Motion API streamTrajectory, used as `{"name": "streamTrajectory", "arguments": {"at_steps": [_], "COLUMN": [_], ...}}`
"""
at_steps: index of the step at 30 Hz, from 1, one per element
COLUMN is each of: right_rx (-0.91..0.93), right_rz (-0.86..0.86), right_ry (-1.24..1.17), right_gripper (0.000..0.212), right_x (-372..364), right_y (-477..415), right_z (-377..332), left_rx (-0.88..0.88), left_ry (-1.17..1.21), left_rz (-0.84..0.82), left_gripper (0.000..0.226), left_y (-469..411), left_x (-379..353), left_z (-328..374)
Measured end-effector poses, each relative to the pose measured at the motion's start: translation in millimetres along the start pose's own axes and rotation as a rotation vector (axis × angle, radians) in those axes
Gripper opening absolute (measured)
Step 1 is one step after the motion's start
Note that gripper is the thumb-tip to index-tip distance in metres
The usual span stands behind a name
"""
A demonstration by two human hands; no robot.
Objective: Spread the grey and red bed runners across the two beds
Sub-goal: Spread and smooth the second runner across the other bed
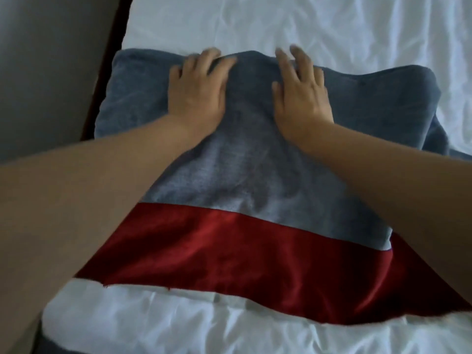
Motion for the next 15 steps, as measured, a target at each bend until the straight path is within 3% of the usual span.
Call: {"name": "streamTrajectory", "arguments": {"at_steps": [2,5,8,12,15], "right_rx": [-0.026,-0.167,-0.302,-0.181,-0.148], "right_rz": [0.069,0.055,-0.101,-0.240,-0.276], "right_ry": [-0.044,-0.168,-0.268,-0.122,-0.051], "right_gripper": [0.052,0.034,0.024,0.034,0.025], "right_x": [7.0,13.8,15.3,14.1,13.7], "right_y": [-23.8,-52.9,-63.2,-56.9,-57.6], "right_z": [-8.1,-8.8,4.3,-1.7,-3.2], "left_rx": [0.154,0.238,0.124,-0.032,-0.059], "left_ry": [0.078,-0.007,-0.058,-0.183,-0.191], "left_rz": [-0.020,-0.301,-0.502,-0.535,-0.549], "left_gripper": [0.047,0.036,0.021,0.017,0.027], "left_y": [-35.3,-74.8,-81.6,-70.7,-64.6], "left_x": [7.4,13.7,21.3,17.8,8.9], "left_z": [-4.3,-8.2,-7.2,-1.7,1.9]}}
Point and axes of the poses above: each hand's wrist, its own y-axis away from the middle knuckle, its own x-axis out of the back of the hand, z = x × y, the point moved 3 cm from there along -y, towards the middle knuckle, and after that the axes turned 3 degrees about -z, right-handed, at the moved point
